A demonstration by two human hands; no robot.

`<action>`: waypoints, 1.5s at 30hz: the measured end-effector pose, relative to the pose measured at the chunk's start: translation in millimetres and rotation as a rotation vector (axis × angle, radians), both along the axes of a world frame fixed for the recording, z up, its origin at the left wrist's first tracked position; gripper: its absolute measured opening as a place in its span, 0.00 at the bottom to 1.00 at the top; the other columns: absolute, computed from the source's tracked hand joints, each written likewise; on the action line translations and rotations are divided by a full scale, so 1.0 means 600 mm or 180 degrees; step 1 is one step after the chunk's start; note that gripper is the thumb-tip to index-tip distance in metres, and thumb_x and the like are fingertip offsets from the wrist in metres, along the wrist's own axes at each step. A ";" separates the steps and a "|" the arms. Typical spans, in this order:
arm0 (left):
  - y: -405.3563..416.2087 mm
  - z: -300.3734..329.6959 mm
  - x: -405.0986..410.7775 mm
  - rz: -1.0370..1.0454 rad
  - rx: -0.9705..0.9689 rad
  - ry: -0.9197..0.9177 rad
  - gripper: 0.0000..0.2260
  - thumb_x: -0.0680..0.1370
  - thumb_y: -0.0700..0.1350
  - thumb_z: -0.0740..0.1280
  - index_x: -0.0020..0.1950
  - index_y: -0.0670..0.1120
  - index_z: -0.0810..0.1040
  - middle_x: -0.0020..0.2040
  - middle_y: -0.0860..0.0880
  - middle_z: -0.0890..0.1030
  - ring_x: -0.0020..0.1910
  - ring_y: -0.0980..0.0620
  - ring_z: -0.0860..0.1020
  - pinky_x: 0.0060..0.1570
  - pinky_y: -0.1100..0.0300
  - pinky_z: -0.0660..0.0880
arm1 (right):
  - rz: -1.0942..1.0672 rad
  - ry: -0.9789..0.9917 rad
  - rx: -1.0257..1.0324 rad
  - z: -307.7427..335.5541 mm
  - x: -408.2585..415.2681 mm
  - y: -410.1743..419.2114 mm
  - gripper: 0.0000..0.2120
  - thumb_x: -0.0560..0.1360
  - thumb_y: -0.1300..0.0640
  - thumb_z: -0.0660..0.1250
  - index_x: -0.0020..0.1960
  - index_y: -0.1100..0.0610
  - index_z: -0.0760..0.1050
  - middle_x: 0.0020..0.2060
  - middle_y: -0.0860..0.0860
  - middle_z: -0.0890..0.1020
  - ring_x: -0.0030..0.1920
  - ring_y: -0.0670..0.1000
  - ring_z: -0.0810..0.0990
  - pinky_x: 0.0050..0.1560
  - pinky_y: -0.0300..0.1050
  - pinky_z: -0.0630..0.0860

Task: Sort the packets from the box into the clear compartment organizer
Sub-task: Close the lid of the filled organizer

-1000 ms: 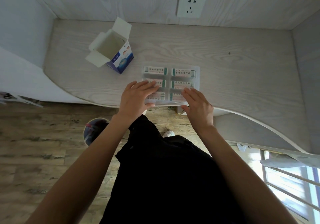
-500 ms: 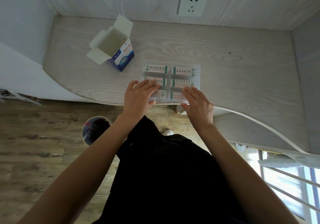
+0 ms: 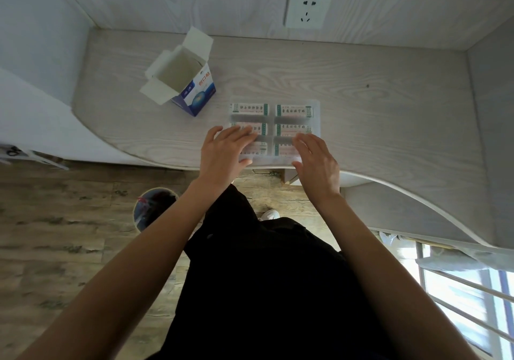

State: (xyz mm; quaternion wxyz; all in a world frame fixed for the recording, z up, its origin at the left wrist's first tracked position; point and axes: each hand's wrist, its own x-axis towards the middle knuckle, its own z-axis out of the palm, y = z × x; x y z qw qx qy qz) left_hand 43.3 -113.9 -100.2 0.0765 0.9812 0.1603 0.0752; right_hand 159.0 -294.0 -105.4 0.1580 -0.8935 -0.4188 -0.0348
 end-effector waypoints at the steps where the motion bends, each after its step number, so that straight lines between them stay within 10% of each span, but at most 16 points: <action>1: 0.000 0.005 0.007 0.0011 -0.0045 0.0026 0.26 0.65 0.49 0.77 0.62 0.50 0.77 0.62 0.52 0.78 0.61 0.50 0.76 0.64 0.50 0.65 | -0.0041 0.0001 -0.0029 0.001 0.004 0.004 0.26 0.60 0.67 0.78 0.57 0.59 0.77 0.57 0.54 0.79 0.58 0.55 0.78 0.47 0.45 0.79; 7: 0.010 0.051 0.032 0.0105 -0.0804 0.0035 0.20 0.72 0.51 0.71 0.62 0.50 0.75 0.63 0.53 0.76 0.64 0.52 0.70 0.66 0.57 0.61 | -0.0154 0.0512 -0.0042 0.024 0.022 0.018 0.22 0.65 0.59 0.75 0.57 0.60 0.75 0.61 0.61 0.71 0.62 0.61 0.70 0.57 0.53 0.73; 11: 0.047 0.105 0.014 0.0781 -0.1560 -0.1319 0.10 0.75 0.46 0.67 0.56 0.47 0.78 0.55 0.56 0.78 0.57 0.59 0.73 0.59 0.67 0.65 | -0.0115 0.1085 0.0535 0.075 0.030 0.070 0.16 0.72 0.58 0.68 0.59 0.58 0.74 0.56 0.55 0.76 0.54 0.54 0.76 0.51 0.49 0.76; 14: 0.107 0.102 -0.013 0.1325 -0.1042 -0.2028 0.08 0.73 0.42 0.66 0.51 0.44 0.79 0.51 0.51 0.80 0.53 0.54 0.74 0.58 0.70 0.63 | -0.0158 0.1829 0.0891 0.105 0.035 0.147 0.14 0.74 0.59 0.67 0.60 0.58 0.74 0.53 0.52 0.80 0.49 0.49 0.79 0.51 0.48 0.78; 20: 0.207 0.075 -0.033 0.2015 -0.1902 -0.0870 0.46 0.63 0.60 0.75 0.74 0.47 0.59 0.71 0.44 0.63 0.71 0.46 0.61 0.68 0.54 0.60 | -0.0159 0.2971 0.1127 0.112 0.046 0.332 0.33 0.75 0.58 0.68 0.74 0.57 0.56 0.71 0.57 0.62 0.68 0.54 0.65 0.66 0.45 0.66; 24: 0.222 0.067 -0.030 0.1794 -0.2056 -0.0564 0.45 0.61 0.60 0.76 0.71 0.46 0.62 0.67 0.46 0.69 0.65 0.50 0.69 0.64 0.53 0.68 | -0.0222 0.3480 0.1246 0.096 0.039 0.402 0.36 0.75 0.61 0.67 0.75 0.58 0.50 0.66 0.59 0.70 0.66 0.55 0.70 0.65 0.47 0.68; 30: 0.213 0.069 -0.089 0.1725 -0.2063 -0.0802 0.34 0.65 0.54 0.75 0.66 0.46 0.66 0.60 0.49 0.72 0.56 0.53 0.72 0.53 0.56 0.72 | -0.0559 0.3096 0.1197 0.104 -0.034 0.389 0.29 0.75 0.60 0.65 0.73 0.55 0.59 0.55 0.62 0.79 0.53 0.57 0.78 0.38 0.24 0.68; 34: 0.180 0.112 -0.186 0.1494 -0.2449 -0.1359 0.34 0.68 0.46 0.75 0.70 0.46 0.63 0.64 0.50 0.69 0.58 0.62 0.68 0.55 0.76 0.66 | -0.0529 0.3096 0.1397 0.135 -0.126 0.336 0.24 0.75 0.58 0.68 0.68 0.59 0.67 0.55 0.52 0.79 0.51 0.45 0.77 0.55 0.36 0.75; 39: 0.125 0.134 -0.338 0.1378 -0.2819 -0.1715 0.32 0.69 0.43 0.75 0.69 0.47 0.63 0.62 0.58 0.69 0.62 0.60 0.69 0.59 0.55 0.74 | -0.0449 0.3222 0.1384 0.141 -0.280 0.273 0.16 0.76 0.55 0.66 0.64 0.55 0.74 0.58 0.49 0.78 0.54 0.43 0.78 0.56 0.37 0.75; 45: 0.102 0.084 -0.479 0.2112 -0.3571 -0.1723 0.26 0.71 0.36 0.72 0.61 0.51 0.65 0.56 0.54 0.73 0.54 0.63 0.76 0.49 0.66 0.76 | -0.0272 0.3193 0.1043 0.071 -0.402 0.256 0.12 0.76 0.55 0.66 0.59 0.53 0.79 0.54 0.47 0.79 0.45 0.35 0.77 0.43 0.22 0.70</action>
